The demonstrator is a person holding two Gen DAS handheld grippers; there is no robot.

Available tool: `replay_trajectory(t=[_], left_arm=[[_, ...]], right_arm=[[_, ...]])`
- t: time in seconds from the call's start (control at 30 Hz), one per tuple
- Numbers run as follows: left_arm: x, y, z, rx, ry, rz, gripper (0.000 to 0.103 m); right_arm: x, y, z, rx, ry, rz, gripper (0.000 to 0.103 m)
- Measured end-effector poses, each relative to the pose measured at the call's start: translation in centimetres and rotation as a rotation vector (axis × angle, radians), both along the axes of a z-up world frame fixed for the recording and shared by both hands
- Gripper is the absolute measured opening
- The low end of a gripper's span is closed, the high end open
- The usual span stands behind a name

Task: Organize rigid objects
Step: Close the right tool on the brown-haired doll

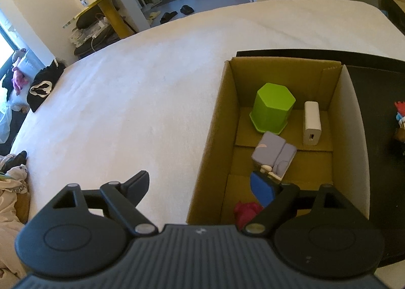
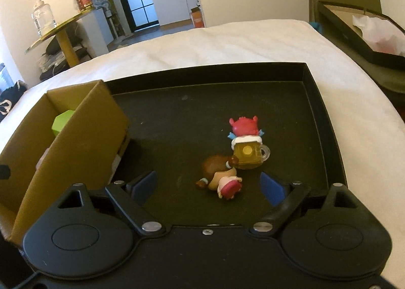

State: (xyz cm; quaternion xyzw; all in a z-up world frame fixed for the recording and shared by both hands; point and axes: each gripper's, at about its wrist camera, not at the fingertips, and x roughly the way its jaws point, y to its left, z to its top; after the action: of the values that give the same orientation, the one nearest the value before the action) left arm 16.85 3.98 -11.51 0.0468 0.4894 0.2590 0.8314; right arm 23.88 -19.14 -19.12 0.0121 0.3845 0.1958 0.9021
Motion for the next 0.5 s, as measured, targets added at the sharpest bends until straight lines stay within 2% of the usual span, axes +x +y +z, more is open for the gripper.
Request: replay_trajectory(t=[0.07, 0.17, 0.5], left_arm=[[0.0, -0.1, 0.0, 0.004, 0.001, -0.003, 0.086], [-0.1, -0.2, 0.2, 0.007, -0.005, -0.01, 0.086], [-1.2, 0.1, 0.7, -0.009, -0.016, -0.008, 0.086]], right_arm=[[0.2, 0.2, -0.3, -0.005, -0.008, 0.005, 0.082], [0.5, 0.6, -1.3, -0.041, 0.022, 0.019, 0.041], [-1.5, -0.2, 1.1, -0.02, -0.008, 0.028, 0.041]])
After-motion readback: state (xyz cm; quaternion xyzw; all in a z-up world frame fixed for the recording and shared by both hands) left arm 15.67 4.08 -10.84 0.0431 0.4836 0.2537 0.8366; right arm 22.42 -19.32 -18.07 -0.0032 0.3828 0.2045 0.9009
